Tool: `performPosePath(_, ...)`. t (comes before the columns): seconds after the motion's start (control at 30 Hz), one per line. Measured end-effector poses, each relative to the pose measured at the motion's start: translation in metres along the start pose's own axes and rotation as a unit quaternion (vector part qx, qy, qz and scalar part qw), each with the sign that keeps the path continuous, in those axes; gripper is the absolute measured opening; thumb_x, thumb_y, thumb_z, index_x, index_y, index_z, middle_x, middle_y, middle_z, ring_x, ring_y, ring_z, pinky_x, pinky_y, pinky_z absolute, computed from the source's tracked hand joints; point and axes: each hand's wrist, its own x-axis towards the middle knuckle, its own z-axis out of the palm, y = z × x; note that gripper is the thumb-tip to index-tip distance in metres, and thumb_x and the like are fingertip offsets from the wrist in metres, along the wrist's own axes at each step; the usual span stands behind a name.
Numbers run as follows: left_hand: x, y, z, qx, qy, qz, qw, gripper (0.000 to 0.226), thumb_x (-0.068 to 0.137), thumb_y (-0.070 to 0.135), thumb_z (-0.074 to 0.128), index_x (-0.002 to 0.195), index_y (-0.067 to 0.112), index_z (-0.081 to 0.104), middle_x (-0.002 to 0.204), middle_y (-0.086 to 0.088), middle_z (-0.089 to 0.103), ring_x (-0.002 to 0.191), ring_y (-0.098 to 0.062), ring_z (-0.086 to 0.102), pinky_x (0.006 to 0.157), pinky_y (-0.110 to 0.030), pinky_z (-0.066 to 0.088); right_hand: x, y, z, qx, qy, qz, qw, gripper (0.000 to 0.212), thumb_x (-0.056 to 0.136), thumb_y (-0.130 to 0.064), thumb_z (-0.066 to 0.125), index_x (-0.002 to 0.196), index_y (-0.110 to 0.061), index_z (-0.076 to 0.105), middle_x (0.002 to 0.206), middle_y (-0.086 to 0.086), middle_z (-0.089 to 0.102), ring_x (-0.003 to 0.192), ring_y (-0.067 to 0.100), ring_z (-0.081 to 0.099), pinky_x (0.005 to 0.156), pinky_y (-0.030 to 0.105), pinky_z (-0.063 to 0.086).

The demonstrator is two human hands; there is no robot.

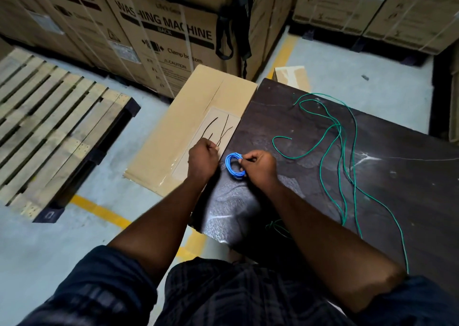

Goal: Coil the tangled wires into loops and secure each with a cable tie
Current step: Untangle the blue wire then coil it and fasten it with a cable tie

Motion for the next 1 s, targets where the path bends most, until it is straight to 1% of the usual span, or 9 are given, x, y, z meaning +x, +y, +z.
performPosePath(0.07, -0.007, 0.017, 0.001, -0.016, -0.013, 0.037, 0.999, 0.013, 0.083, 0.011, 0.058, 0.079, 0.022, 0.061, 0.079, 0.007, 0.067, 0.076, -0.010, 0.061, 0.070, -0.018, 0.042, 0.003, 0.000, -0.006, -0.007, 0.019, -0.003, 1.000, 0.006, 0.071, -0.007, 0.075, 0.075, -0.011, 0.073, 0.070, 0.002, 0.071, 0.058, 0.008, 0.061, 0.060, 0.020, 0.050)
performPosePath(0.17, -0.018, 0.036, -0.001, -0.019, -0.024, 0.112, 0.993, 0.005, 0.082, 0.018, 0.062, 0.084, 0.020, 0.067, 0.082, 0.007, 0.069, 0.076, -0.007, 0.061, 0.072, -0.019, 0.043, 0.009, -0.004, -0.021, -0.010, 0.043, -0.008, 0.999, 0.007, 0.071, -0.007, 0.074, 0.073, -0.013, 0.072, 0.070, 0.001, 0.069, 0.061, 0.008, 0.060, 0.063, 0.023, 0.050)
performPosePath(0.33, -0.039, 0.053, -0.002, 0.004, -0.044, 0.191, 0.981, 0.005, 0.083, 0.021, 0.064, 0.085, 0.021, 0.068, 0.083, 0.005, 0.069, 0.076, -0.011, 0.060, 0.073, -0.024, 0.046, 0.018, -0.004, -0.052, -0.034, 0.077, -0.010, 0.996, 0.006, 0.071, -0.011, 0.072, 0.077, -0.010, 0.074, 0.075, 0.001, 0.072, 0.066, 0.009, 0.062, 0.066, 0.023, 0.051)
performPosePath(0.4, -0.048, 0.062, -0.002, 0.014, -0.050, 0.216, 0.975, 0.004, 0.083, 0.021, 0.064, 0.085, 0.021, 0.068, 0.082, 0.004, 0.068, 0.075, -0.011, 0.059, 0.072, -0.025, 0.046, 0.017, -0.005, -0.063, -0.032, 0.094, -0.013, 0.995, 0.007, 0.072, -0.009, 0.071, 0.078, -0.009, 0.075, 0.075, 0.000, 0.071, 0.068, 0.010, 0.063, 0.067, 0.024, 0.051)
performPosePath(0.47, -0.055, 0.070, -0.002, 0.024, -0.058, 0.236, 0.970, 0.005, 0.083, 0.022, 0.065, 0.086, 0.019, 0.069, 0.082, 0.002, 0.068, 0.074, -0.012, 0.059, 0.072, -0.026, 0.046, 0.016, -0.006, -0.072, -0.026, 0.110, -0.016, 0.993, 0.008, 0.072, -0.006, 0.071, 0.078, -0.009, 0.075, 0.075, 0.000, 0.070, 0.069, 0.010, 0.062, 0.068, 0.023, 0.050)
performPosePath(0.63, -0.072, 0.087, 0.001, 0.054, -0.081, 0.288, 0.953, 0.007, 0.084, 0.022, 0.067, 0.088, 0.018, 0.071, 0.082, -0.001, 0.068, 0.073, -0.016, 0.061, 0.072, -0.024, 0.044, 0.014, -0.004, -0.095, -0.022, 0.147, -0.003, 0.989, 0.007, 0.072, -0.008, 0.072, 0.078, -0.010, 0.075, 0.075, 0.002, 0.071, 0.068, 0.010, 0.062, 0.066, 0.022, 0.049)
performPosePath(0.73, -0.079, 0.096, 0.002, 0.094, -0.098, 0.326, 0.936, 0.008, 0.085, 0.026, 0.065, 0.087, 0.020, 0.070, 0.081, 0.000, 0.067, 0.073, -0.017, 0.061, 0.073, -0.028, 0.047, 0.011, -0.004, -0.110, -0.037, 0.160, -0.003, 0.986, 0.007, 0.073, -0.009, 0.073, 0.079, -0.010, 0.075, 0.076, 0.001, 0.071, 0.069, 0.009, 0.062, 0.067, 0.022, 0.048)
performPosePath(0.83, -0.085, 0.102, 0.003, 0.126, -0.114, 0.341, 0.925, 0.010, 0.085, 0.029, 0.064, 0.088, 0.022, 0.070, 0.083, 0.002, 0.067, 0.076, -0.017, 0.062, 0.074, -0.029, 0.048, 0.009, -0.002, -0.119, -0.035, 0.171, -0.006, 0.985, 0.007, 0.073, -0.007, 0.072, 0.079, -0.009, 0.075, 0.080, 0.006, 0.073, 0.071, 0.010, 0.062, 0.067, 0.021, 0.047)
performPosePath(1.0, -0.088, 0.113, 0.007, 0.178, -0.115, 0.352, 0.912, 0.017, 0.085, 0.034, 0.059, 0.087, 0.020, 0.069, 0.082, -0.002, 0.065, 0.078, -0.024, 0.062, 0.071, -0.036, 0.051, 0.003, 0.000, -0.127, -0.049, 0.170, -0.014, 0.984, 0.006, 0.073, -0.008, 0.071, 0.077, -0.009, 0.074, 0.077, 0.003, 0.072, 0.068, 0.009, 0.060, 0.061, 0.018, 0.044)
